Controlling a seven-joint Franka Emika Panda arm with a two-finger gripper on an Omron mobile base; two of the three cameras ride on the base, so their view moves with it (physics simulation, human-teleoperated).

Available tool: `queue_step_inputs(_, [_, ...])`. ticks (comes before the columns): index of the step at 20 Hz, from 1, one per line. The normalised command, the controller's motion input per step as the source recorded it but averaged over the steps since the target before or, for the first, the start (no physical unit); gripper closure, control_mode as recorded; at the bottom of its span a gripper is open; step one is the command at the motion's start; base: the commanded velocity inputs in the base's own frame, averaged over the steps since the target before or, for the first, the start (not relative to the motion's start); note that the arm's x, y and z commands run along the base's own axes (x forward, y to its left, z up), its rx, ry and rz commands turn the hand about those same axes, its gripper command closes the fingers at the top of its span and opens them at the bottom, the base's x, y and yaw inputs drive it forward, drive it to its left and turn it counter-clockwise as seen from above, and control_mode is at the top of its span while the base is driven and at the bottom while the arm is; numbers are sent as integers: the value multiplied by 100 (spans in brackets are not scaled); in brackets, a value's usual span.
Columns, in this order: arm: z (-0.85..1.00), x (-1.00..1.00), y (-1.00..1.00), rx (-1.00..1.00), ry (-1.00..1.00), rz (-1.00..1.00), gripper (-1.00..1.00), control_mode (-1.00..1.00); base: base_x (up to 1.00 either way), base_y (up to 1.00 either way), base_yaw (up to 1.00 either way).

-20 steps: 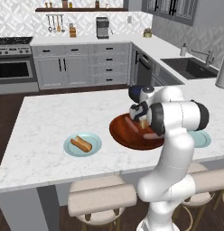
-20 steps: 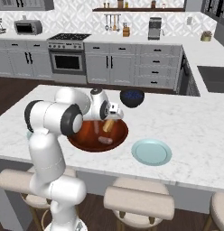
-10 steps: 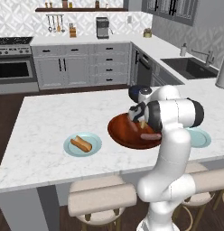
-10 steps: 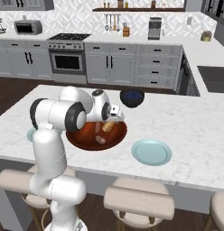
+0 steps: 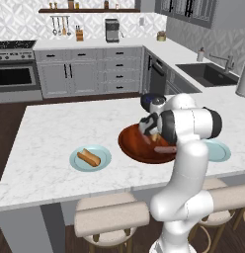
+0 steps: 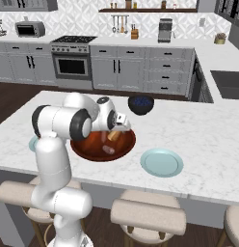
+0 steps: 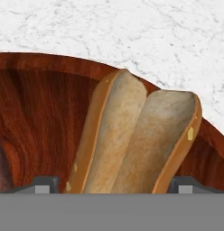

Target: Place one bun and one sausage from the bowl on each plate.

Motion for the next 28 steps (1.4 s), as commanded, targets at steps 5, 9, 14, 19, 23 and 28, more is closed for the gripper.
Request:
queue_step_inputs(5, [87,-61,-12,7,-17,0,100,-100,0,0,0])
queue_step_inputs(9, [84,-80,-34,5,-11,0,100,-100,0,0,0])
queue_step_inputs(14, [45,-66,-73,3,-1,-2,100,-100,0,0,0])
queue_step_inputs(19, [13,-34,-100,7,9,-5,100,-100,0,0,0])
queue_step_inputs(23, [0,-33,-100,15,10,-3,100,-100,0,0,0])
queue_step_inputs(28, [-4,-30,-97,18,10,-1,100,-100,0,0,0])
